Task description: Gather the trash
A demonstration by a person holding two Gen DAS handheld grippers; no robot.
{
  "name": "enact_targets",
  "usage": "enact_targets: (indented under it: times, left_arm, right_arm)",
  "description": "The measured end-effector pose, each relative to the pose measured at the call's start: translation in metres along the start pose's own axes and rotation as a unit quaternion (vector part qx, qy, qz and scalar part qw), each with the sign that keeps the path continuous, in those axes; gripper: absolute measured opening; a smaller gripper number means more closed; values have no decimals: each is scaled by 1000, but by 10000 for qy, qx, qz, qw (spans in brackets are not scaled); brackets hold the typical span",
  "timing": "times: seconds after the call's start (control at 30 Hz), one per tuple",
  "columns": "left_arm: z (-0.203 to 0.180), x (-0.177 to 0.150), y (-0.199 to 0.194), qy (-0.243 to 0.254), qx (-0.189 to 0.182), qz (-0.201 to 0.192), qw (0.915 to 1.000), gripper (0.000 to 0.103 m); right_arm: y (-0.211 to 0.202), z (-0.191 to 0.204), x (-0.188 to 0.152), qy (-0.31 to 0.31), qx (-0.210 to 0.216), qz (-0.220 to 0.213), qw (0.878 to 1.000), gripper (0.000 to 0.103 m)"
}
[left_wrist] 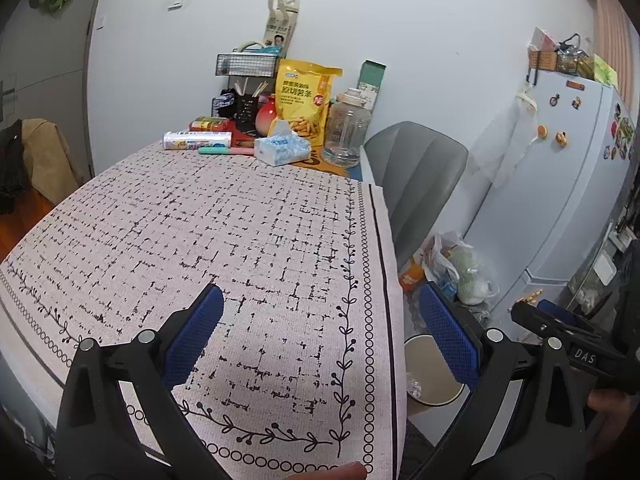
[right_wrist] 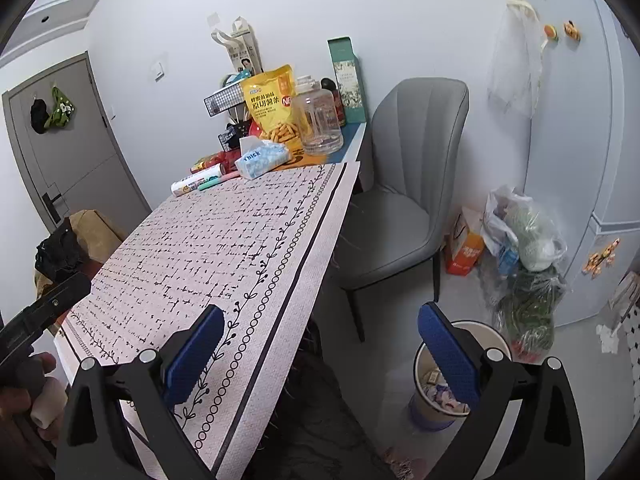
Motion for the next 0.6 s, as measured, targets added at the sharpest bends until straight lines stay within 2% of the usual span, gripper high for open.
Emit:
enact_targets:
  times: [0.6]
  left_arm:
    - [-6, -2, 14, 107, 46, 112, 9999, 97]
  right_arm:
    - [15, -2, -5, 11, -120, 148, 9998, 95]
Point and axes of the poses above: each gripper's, at about its wrist camera, not at the fingertips, and y roughly the way its jaws point, z to its left, x to its top, the point moved 5 cm from there along y, roughly the way its jaws point, and after that the axes turned 12 degrees about y, right-handed, at the moved point
